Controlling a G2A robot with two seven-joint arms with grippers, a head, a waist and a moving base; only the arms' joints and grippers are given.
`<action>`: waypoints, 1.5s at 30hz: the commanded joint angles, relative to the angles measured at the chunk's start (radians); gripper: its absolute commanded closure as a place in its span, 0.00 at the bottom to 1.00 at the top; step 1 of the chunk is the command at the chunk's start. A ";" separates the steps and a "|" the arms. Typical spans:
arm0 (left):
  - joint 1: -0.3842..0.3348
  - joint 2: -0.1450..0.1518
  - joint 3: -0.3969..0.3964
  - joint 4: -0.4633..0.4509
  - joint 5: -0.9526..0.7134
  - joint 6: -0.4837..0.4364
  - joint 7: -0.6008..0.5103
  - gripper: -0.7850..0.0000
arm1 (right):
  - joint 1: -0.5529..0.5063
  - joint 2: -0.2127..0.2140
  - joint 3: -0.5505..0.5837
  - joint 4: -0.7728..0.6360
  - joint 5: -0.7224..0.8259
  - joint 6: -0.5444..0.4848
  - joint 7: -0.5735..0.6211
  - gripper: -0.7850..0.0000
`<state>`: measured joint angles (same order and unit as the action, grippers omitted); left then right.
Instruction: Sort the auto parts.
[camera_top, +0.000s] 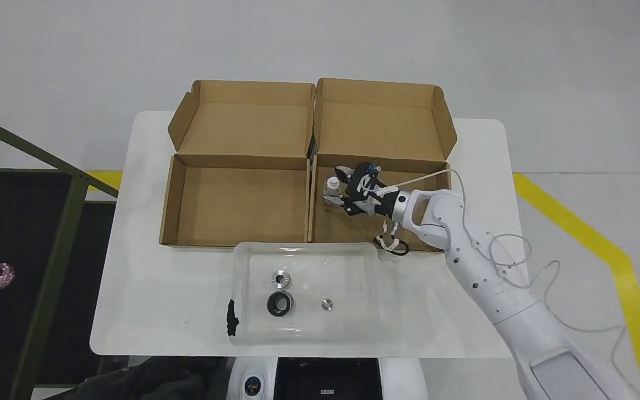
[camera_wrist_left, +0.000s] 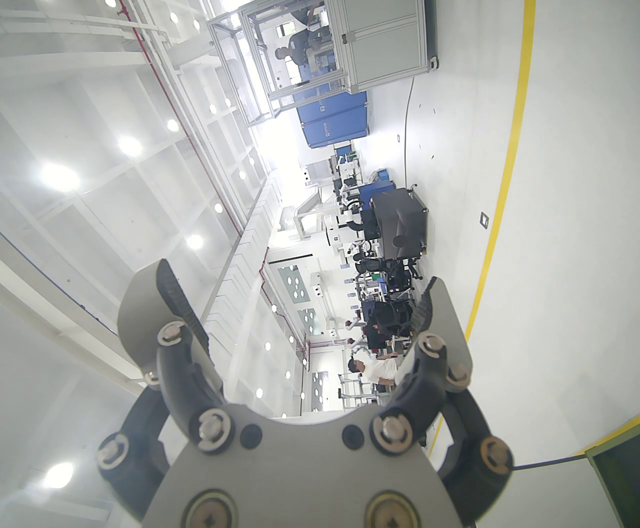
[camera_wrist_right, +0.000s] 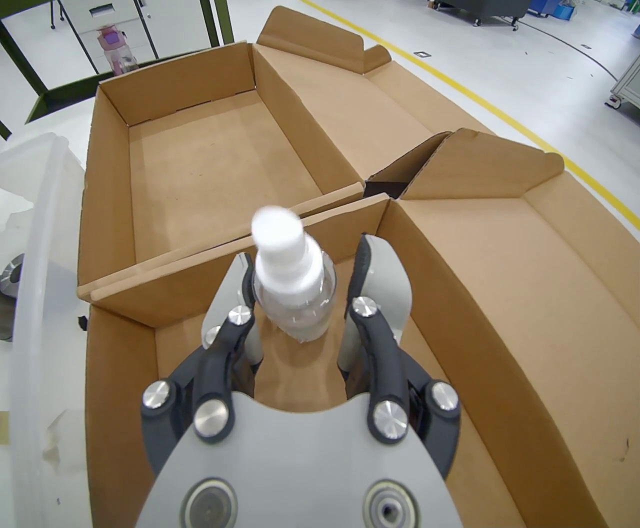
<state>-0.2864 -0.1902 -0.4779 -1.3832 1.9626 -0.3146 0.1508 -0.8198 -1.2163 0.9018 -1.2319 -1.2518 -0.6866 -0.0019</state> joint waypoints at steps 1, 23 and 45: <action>0.000 0.000 0.000 0.000 0.000 0.000 0.000 0.00 | 0.001 -0.001 0.000 0.000 -0.005 0.003 -0.001 0.22; 0.000 0.000 0.000 0.000 0.000 0.000 0.000 0.00 | -0.190 0.068 0.187 -0.510 0.052 -0.115 0.317 0.00; 0.000 0.000 0.000 0.000 0.000 0.000 0.000 0.00 | -0.411 0.110 0.150 -0.818 -0.009 -0.238 0.493 0.00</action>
<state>-0.2864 -0.1902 -0.4779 -1.3832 1.9626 -0.3146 0.1508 -1.2251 -1.1072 1.0613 -2.0470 -1.2535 -0.9229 0.4824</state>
